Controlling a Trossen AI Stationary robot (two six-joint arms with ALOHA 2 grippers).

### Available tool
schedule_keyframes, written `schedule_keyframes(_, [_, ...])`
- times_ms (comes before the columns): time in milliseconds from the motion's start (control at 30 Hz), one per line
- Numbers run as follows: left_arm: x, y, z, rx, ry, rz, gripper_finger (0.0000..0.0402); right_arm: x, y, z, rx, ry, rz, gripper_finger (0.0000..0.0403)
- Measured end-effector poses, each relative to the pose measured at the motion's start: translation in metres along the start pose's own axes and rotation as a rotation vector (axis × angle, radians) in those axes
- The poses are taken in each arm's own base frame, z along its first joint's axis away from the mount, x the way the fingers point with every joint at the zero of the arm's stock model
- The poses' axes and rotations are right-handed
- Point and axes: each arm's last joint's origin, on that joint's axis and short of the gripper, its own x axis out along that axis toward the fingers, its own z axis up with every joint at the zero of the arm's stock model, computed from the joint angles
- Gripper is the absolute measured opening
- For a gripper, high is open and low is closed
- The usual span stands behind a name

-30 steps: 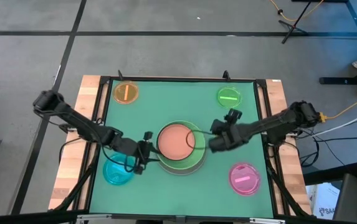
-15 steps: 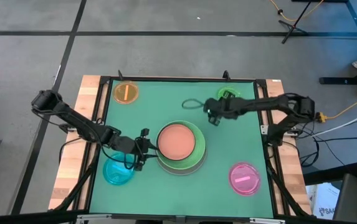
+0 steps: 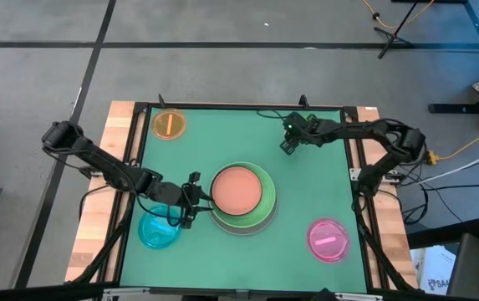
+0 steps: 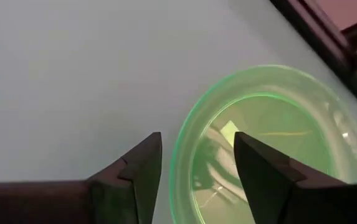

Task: Stack plastic plates
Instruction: Stack the light green plate on the pink plate

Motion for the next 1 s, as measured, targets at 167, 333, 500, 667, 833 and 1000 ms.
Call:
schedule_keyframes(167, [0.0,0.0,0.0,0.0,0.0,0.0,0.0124,0.006,0.0,-0.01,0.005,0.002,0.026,0.0188])
schedule_keyframes(333, [0.0,0.0,0.0,0.0,0.0,0.0,0.0124,0.008,0.0,-0.014,0.006,-0.004,0.004,0.0188])
schedule_keyframes(500, [0.0,0.0,0.0,0.0,0.0,0.0,0.0124,0.011,-0.001,-0.02,-0.014,-0.003,-0.025,0.0176])
schedule_keyframes(667, [0.0,0.0,0.0,-0.008,-0.002,0.0,0.0124,0.014,0.0,-0.027,-0.059,-0.023,-0.043,0.0128])
schedule_keyframes(833, [0.0,0.0,0.0,-0.02,-0.002,0.0,0.0124,0.014,-0.001,-0.028,-0.095,-0.013,-0.053,0.0055])
schedule_keyframes(1000, [0.0,0.0,0.001,-0.022,-0.003,0.0,0.0124,0.014,-0.001,-0.028,-0.145,-0.011,-0.054,0.0006])
